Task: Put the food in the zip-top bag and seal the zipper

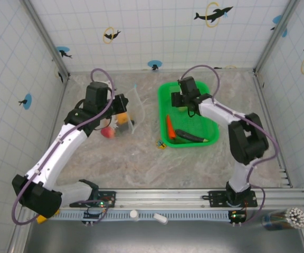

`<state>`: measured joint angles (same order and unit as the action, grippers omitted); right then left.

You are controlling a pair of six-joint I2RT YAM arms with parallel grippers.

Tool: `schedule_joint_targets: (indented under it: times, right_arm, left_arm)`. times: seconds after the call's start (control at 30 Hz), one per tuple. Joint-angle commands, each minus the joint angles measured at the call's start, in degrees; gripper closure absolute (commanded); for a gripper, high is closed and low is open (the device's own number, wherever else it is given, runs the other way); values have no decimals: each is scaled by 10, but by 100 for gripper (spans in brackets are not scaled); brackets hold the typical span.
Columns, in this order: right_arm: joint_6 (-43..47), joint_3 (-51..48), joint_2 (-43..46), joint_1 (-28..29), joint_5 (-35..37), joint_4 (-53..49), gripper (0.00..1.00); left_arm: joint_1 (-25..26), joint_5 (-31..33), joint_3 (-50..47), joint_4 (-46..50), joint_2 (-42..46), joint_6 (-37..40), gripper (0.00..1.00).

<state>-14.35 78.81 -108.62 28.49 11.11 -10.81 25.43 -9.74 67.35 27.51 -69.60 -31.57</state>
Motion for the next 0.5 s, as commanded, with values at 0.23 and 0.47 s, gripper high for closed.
schedule_joint_targets:
  times: [0.23, 0.47]
  right_arm:
    - [27, 176, -176, -34, 42, -61, 19]
    - [34, 208, -218, -38, 49, -62, 27]
  left_arm:
    - [-2, -66, -13, -64, -7, -16, 100]
    - [-2, -73, -15, -69, -9, -17, 100]
